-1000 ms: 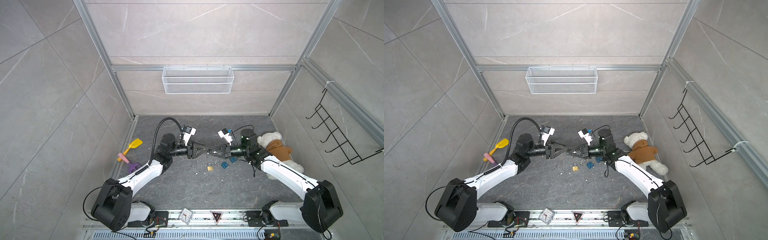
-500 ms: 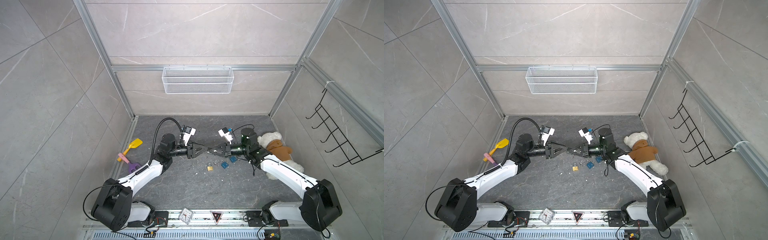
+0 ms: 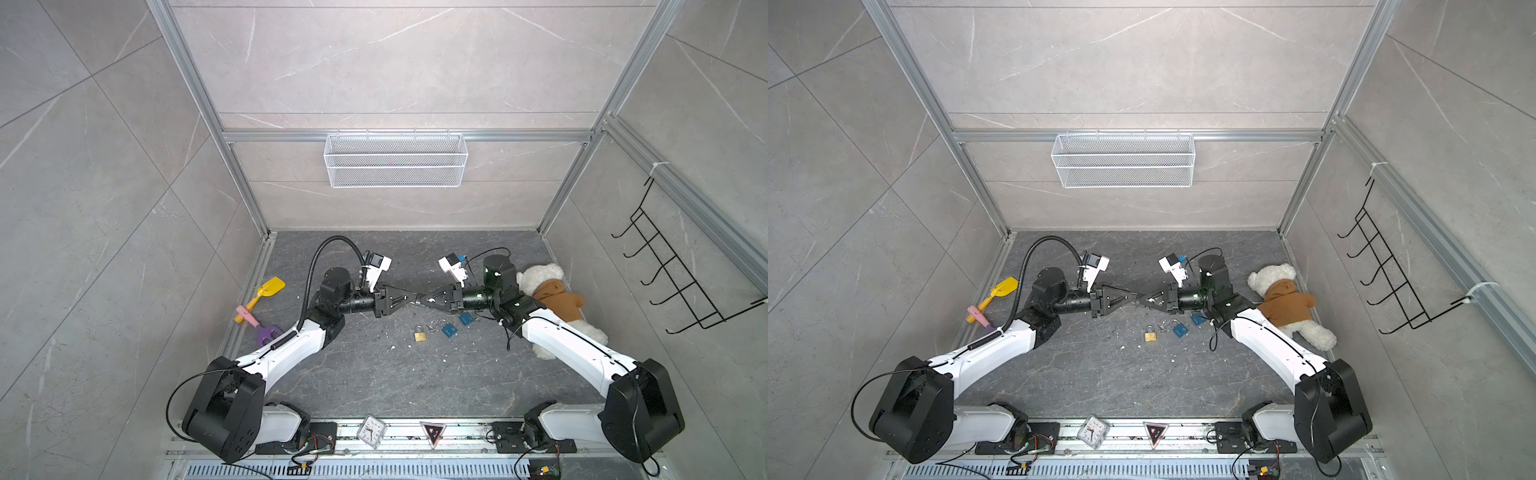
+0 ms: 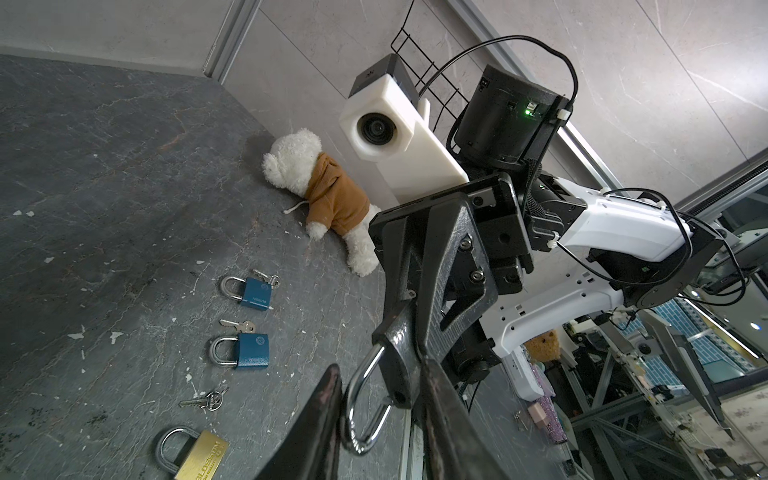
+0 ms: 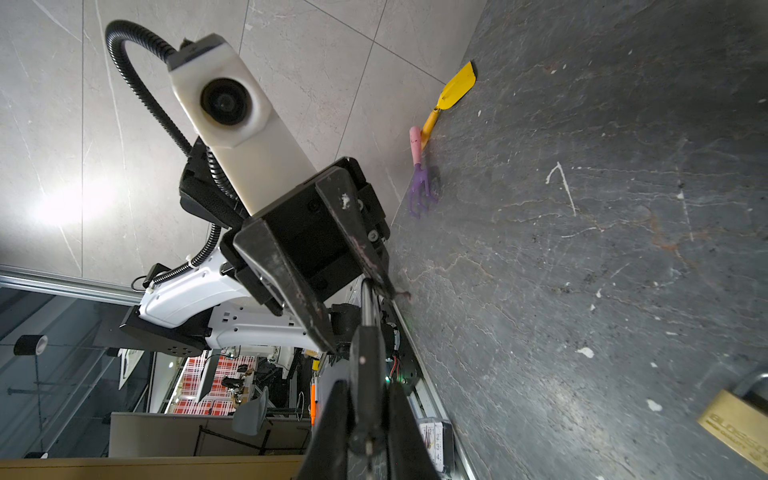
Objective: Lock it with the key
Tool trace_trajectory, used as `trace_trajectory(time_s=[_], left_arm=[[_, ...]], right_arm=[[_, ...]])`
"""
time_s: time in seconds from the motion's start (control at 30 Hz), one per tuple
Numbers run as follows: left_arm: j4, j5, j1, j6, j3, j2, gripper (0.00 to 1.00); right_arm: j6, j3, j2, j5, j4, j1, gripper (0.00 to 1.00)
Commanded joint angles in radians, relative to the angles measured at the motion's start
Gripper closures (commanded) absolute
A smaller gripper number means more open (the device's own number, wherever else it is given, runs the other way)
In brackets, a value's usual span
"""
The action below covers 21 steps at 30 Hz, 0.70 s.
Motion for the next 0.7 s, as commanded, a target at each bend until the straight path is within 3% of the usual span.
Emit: trace_trajectory(time_s=[0.0, 0.43, 0.67], left_arm=[[0.029, 0.019, -0.004, -0.002, -0.002, -0.016, 0.67], [0.027, 0.009, -0.002, -0.004, -0.016, -0.025, 0.75], [0.042, 0.005, -0.004, -0.025, -0.015, -0.034, 0.90]], right_arm=[[-0.029, 0.029, -0.034, 0.008, -0.003, -0.006, 1.00], [-0.040, 0.027, -0.044, 0.009, -0.014, -0.012, 1.00], [-0.068, 0.023, -0.040, 0.012, -0.036, -0.013, 1.00]])
